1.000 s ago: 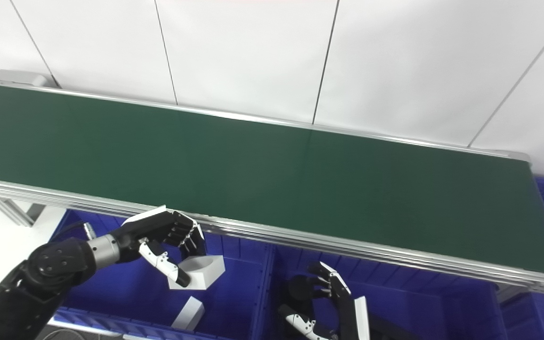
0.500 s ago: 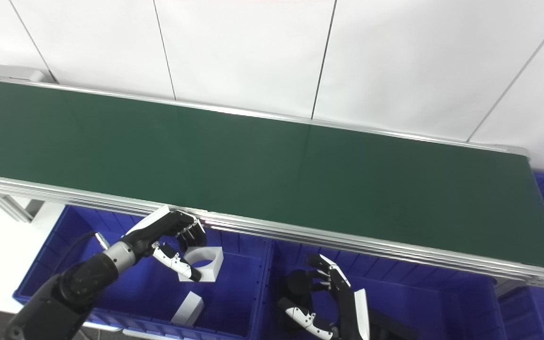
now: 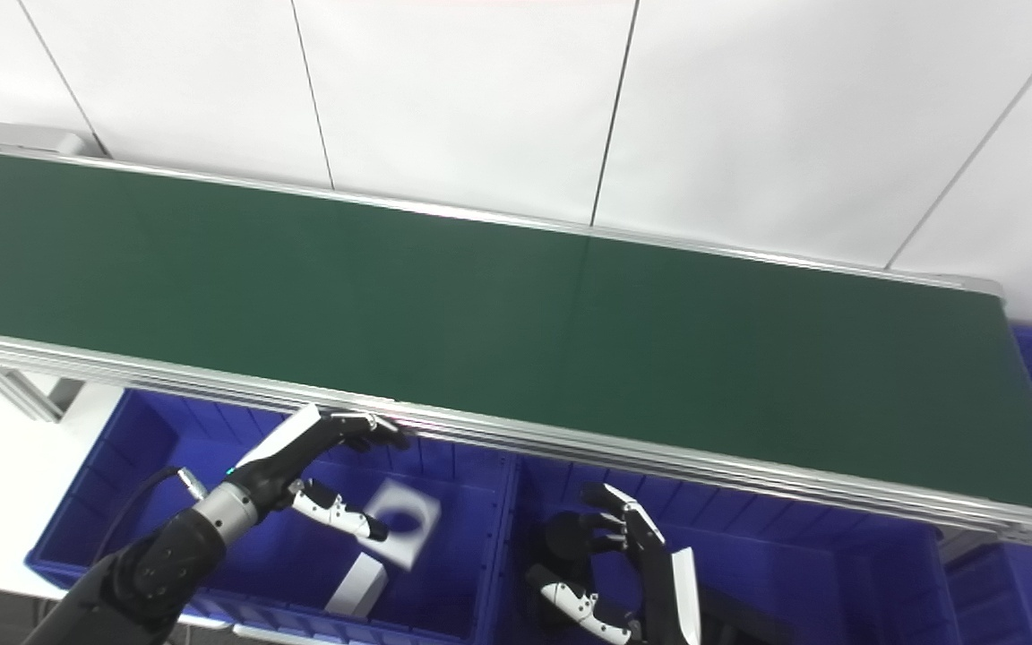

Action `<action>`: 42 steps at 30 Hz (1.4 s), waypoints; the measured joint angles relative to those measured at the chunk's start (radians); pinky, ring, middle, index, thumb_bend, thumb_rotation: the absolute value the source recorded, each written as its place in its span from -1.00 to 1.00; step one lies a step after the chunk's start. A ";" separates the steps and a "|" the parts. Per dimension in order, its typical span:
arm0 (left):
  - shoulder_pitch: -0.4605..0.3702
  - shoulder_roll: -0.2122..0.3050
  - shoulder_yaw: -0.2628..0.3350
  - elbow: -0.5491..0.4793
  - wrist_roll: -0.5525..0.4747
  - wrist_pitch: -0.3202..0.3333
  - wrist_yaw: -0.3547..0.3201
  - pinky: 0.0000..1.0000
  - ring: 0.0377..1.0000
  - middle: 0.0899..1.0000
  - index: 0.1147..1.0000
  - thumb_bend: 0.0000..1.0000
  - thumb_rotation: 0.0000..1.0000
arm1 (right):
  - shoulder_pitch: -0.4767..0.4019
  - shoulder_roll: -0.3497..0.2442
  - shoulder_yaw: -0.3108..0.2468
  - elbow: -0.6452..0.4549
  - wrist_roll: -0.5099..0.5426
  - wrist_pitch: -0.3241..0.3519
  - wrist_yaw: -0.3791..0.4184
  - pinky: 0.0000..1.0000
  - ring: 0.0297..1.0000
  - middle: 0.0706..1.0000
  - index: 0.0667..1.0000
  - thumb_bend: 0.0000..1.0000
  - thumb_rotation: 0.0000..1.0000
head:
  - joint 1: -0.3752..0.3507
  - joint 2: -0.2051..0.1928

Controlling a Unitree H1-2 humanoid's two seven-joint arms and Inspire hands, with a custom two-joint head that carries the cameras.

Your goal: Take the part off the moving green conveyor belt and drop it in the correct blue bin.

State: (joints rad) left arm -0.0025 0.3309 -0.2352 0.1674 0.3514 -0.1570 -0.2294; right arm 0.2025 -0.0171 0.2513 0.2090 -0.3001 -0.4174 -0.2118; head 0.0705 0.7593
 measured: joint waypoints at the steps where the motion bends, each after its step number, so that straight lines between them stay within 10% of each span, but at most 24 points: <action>1: 0.003 0.006 -0.006 -0.014 0.001 0.010 -0.016 0.72 0.95 0.91 0.70 0.60 -0.80 | 0.000 0.000 0.001 0.000 0.001 0.000 0.000 0.15 0.33 0.45 0.44 0.28 -0.98 | 0.000 0.000; 10: 0.002 0.033 -0.029 -0.092 -0.018 0.069 -0.106 0.80 1.00 1.00 0.91 0.61 -0.73 | -0.002 -0.014 0.017 0.000 0.011 0.000 0.019 0.16 0.34 0.44 0.43 0.31 -0.92 | -0.015 -0.006; 16: 0.009 0.022 -0.001 -0.154 -0.120 0.083 -0.130 0.47 0.73 0.72 0.54 0.56 -0.94 | -0.002 -0.015 0.016 0.000 0.004 0.000 0.017 0.15 0.33 0.45 0.42 0.29 -0.93 | -0.032 -0.014; 19: 0.039 -0.043 0.032 -0.160 -0.177 0.064 -0.099 0.11 0.18 0.25 0.29 0.55 -1.00 | 0.001 -0.014 0.015 0.000 0.002 0.000 0.010 0.14 0.32 0.44 0.43 0.32 -0.56 | -0.041 -0.015; 28: 0.144 -0.340 0.070 -0.047 -0.237 -0.191 0.102 0.27 0.26 0.28 0.32 0.32 -1.00 | 0.011 -0.013 0.051 -0.016 -0.006 0.000 -0.062 0.15 0.36 0.50 0.61 0.37 -0.21 | -0.083 -0.015; 42: 0.172 -0.393 0.120 -0.009 -0.331 -0.245 0.152 0.29 0.21 0.22 0.30 0.17 -1.00 | 0.013 -0.007 0.073 -0.015 -0.031 0.000 -0.140 0.16 0.41 0.54 0.64 0.39 -0.22 | -0.240 0.006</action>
State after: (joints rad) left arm 0.1699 -0.0619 -0.1148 0.1587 0.0201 -0.4017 -0.0778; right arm 0.2152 -0.0236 0.3241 0.1938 -0.3314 -0.4175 -0.3513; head -0.1699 0.7654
